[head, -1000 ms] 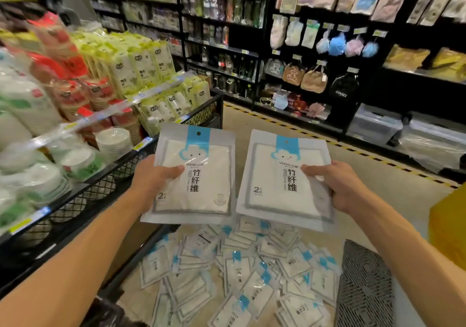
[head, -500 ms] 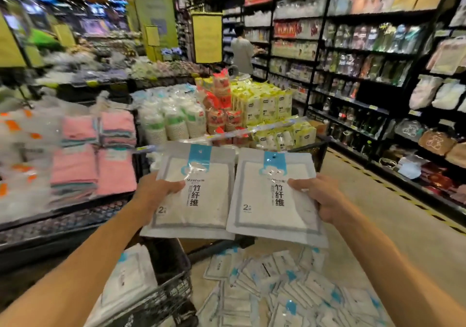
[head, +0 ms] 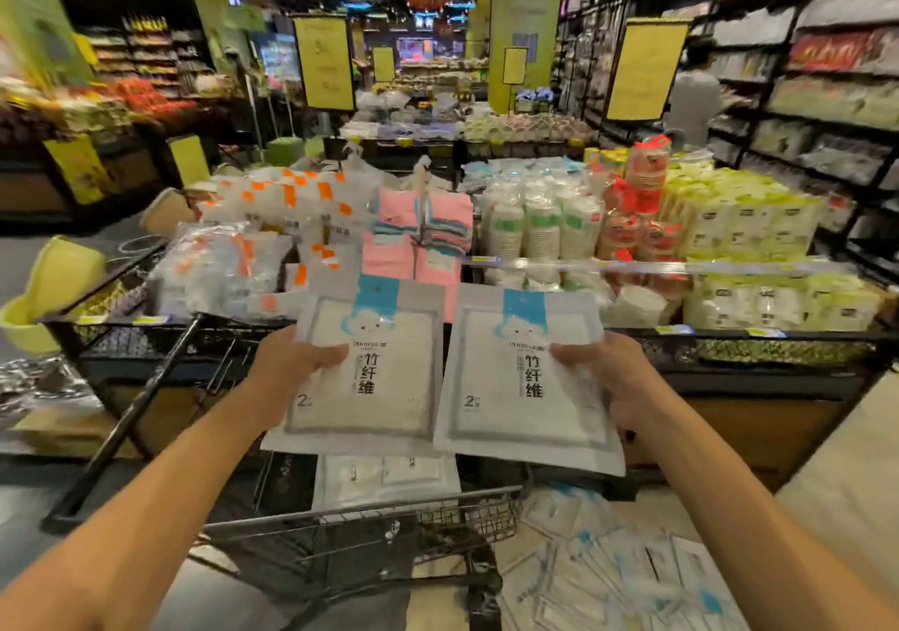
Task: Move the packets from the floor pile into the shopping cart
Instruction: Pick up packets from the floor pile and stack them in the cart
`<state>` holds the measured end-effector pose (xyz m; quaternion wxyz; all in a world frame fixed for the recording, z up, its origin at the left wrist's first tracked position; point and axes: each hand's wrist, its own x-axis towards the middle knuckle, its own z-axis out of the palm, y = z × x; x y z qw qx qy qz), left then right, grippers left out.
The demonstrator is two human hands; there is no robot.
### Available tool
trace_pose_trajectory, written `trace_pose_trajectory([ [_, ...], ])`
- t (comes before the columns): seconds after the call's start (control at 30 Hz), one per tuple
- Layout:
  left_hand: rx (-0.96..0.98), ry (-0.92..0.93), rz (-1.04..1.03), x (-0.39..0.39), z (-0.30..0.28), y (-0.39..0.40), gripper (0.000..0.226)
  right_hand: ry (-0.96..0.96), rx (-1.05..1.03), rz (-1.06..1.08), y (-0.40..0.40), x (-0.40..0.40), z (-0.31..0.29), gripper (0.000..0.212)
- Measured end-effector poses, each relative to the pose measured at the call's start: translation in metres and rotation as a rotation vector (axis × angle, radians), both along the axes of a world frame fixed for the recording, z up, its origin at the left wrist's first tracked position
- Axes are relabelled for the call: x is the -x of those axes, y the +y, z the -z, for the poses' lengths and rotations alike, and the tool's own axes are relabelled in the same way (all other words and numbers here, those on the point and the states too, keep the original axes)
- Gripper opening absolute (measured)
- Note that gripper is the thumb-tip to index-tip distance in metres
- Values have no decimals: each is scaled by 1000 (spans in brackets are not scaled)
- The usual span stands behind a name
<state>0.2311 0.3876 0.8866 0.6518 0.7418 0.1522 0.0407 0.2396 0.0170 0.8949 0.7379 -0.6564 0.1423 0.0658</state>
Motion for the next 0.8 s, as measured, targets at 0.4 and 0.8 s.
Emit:
trace_pose_trajectory([
  [0.4, 101, 99, -116, -39, 58, 150, 32, 55, 84, -31, 141, -66, 37, 36],
  [0.8, 89, 283, -208, -120, 162, 158, 33, 182, 140, -68, 145, -192, 141, 37],
])
